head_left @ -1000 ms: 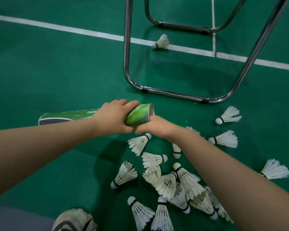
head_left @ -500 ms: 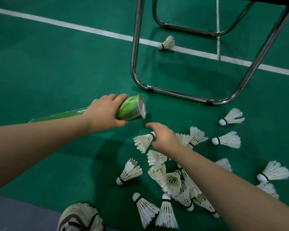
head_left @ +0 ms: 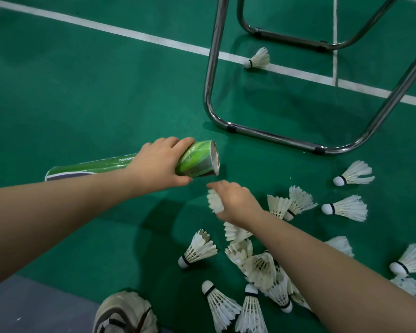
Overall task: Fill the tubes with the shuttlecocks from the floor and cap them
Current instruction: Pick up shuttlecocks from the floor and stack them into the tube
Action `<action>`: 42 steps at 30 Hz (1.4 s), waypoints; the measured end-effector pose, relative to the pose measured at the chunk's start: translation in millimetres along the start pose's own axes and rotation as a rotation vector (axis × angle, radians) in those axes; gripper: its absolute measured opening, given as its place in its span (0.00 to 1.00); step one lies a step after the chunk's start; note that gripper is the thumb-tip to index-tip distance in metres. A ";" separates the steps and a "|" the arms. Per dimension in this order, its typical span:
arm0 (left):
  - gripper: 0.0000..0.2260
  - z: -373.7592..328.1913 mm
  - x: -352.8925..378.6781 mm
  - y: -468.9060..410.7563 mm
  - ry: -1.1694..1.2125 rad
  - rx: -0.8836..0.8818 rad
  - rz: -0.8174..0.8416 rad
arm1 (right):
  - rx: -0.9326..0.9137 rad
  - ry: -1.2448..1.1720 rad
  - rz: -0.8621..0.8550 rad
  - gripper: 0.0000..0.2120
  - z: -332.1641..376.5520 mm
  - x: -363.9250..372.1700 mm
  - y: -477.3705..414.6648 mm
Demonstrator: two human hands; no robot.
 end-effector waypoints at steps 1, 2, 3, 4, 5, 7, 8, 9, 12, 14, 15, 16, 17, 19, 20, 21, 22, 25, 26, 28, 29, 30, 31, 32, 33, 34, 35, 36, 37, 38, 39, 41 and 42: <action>0.37 1.8 -0.2 0.5 -0.003 -0.003 -0.001 | 0.050 -0.133 -0.078 0.36 -2.5 -6.4 1.2; 0.37 3.3 -1.0 0.5 -0.004 -0.006 -0.002 | 0.095 -0.259 -0.163 0.36 -5.5 -13.8 3.6; 0.37 4.5 -1.9 0.5 -0.002 -0.010 -0.004 | 0.130 -0.366 -0.248 0.35 -8.5 -21.8 7.3; 0.37 5.6 -3.2 -0.1 0.003 -0.015 -0.007 | 0.154 -0.450 -0.332 0.34 -10.8 -30.7 11.5; 0.37 6.2 -4.5 -0.8 0.007 -0.019 -0.011 | 0.178 -0.519 -0.418 0.32 -13.7 -39.3 15.3; 0.36 6.3 -5.9 -2.4 0.016 -0.029 -0.016 | 0.277 -0.701 -0.586 0.26 -22.9 -53.9 21.4; 0.36 5.4 -5.9 -2.7 0.019 -0.033 -0.013 | 0.336 -0.876 -0.652 0.22 -28.1 -59.5 24.0; 0.36 4.0 -5.4 -2.9 0.019 -0.033 -0.006 | 0.382 -1.109 -0.696 0.18 -30.6 -64.9 25.5; 0.36 -4.2 -1.4 -3.2 0.018 -0.019 0.026 | 0.403 -1.673 -0.667 0.09 -28.0 -73.4 26.5; 0.36 -12.2 0.6 -4.1 0.021 -0.009 0.036 | 0.358 -1.662 -0.605 0.11 -22.1 -73.8 26.5; 0.36 -16.9 1.1 -4.8 0.019 -0.004 0.037 | 0.333 -1.629 -0.567 0.13 -18.1 -71.4 26.1; 0.36 -21.4 1.2 -5.7 0.019 0.000 0.036 | 0.316 -1.600 -0.521 0.15 -12.4 -68.9 26.8; 0.36 -25.7 1.4 -6.5 0.023 0.005 0.034 | 0.306 -1.578 -0.469 0.16 -6.5 -66.0 27.1; 0.36 -33.6 2.6 -7.6 0.034 0.017 0.036 | 0.291 -1.557 -0.380 0.20 3.3 -62.4 29.2; 0.36 -36.4 3.3 -7.9 0.036 0.023 0.035 | 0.285 -1.545 -0.349 0.23 6.1 -60.8 29.6; 0.36 -38.6 4.1 -8.3 0.036 0.027 0.032 | 0.276 -1.528 -0.328 0.26 7.2 -59.3 29.7; 0.36 -40.0 4.5 -8.5 0.035 0.030 0.029 | 0.265 -1.492 -0.323 0.27 7.1 -58.2 30.4; 0.36 -41.0 3.5 -11.1 0.041 0.020 0.024 | 0.202 -1.250 -0.424 0.29 1.9 -58.5 37.7; 0.36 -40.5 2.2 -12.1 0.045 0.013 0.019 | 0.163 -1.132 -0.479 0.29 -0.3 -60.2 41.6; 0.36 -39.2 0.3 -13.8 0.048 0.005 0.007 | 0.097 -1.000 -0.536 0.24 -3.4 -63.3 47.6; 0.36 -38.8 -0.2 -14.3 0.049 0.004 0.005 | 0.071 -1.014 -0.509 0.21 -4.2 -64.8 48.7; 0.36 -39.1 0.0 -14.6 0.051 0.005 0.006 | 0.053 -1.065 -0.447 0.18 -4.7 -65.4 48.0; 0.36 -40.1 0.8 -14.6 0.052 0.008 0.012 | 0.036 -1.111 -0.375 0.14 -5.4 -65.4 47.2; 0.36 -41.7 1.9 -14.4 0.051 0.011 0.020 | 0.025 -1.145 -0.316 0.12 -6.4 -64.7 46.0; 0.36 -44.0 3.3 -14.2 0.051 0.013 0.030 | 0.013 -1.164 -0.273 0.12 -6.3 -64.8 45.6; 0.36 -46.5 4.5 -13.9 0.051 0.018 0.038 | 0.006 -1.182 -0.238 0.13 -5.9 -64.5 45.2; 0.36 -49.1 5.6 -13.6 0.052 0.026 0.045 | 0.008 -1.196 -0.209 0.15 -5.4 -63.7 44.7; 0.35 -51.8 6.1 -13.6 0.050 0.034 0.049 | 0.015 -1.206 -0.176 0.17 -4.3 -64.0 44.7; 0.35 -54.0 6.5 -13.4 0.048 0.041 0.054 | 0.029 -1.209 -0.141 0.18 -3.7 -63.7 43.8; 0.36 -56.5 6.9 -12.6 0.045 0.049 0.058 | 0.046 -1.217 -0.096 0.17 -3.1 -63.6 42.8; 0.36 -59.0 7.3 -11.5 0.037 0.060 0.061 | 0.068 -1.218 -0.043 0.16 -1.4 -64.0 41.7; 0.36 -63.2 9.0 -8.2 0.008 0.088 0.064 | 0.095 -1.223 0.065 0.18 2.3 -63.5 40.4; 0.36 -64.6 10.2 -5.8 -0.004 0.100 0.069 | 0.097 -1.229 0.109 0.20 3.9 -62.0 40.2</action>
Point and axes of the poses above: each hand's wrist, its own y-axis away from the middle knuckle, its own x-axis out of the palm, z = x × y, the point moved 3 cm from there along -y, towards the middle knuckle, and after that the axes turned 4 degrees about -y, right-handed, at the moved point
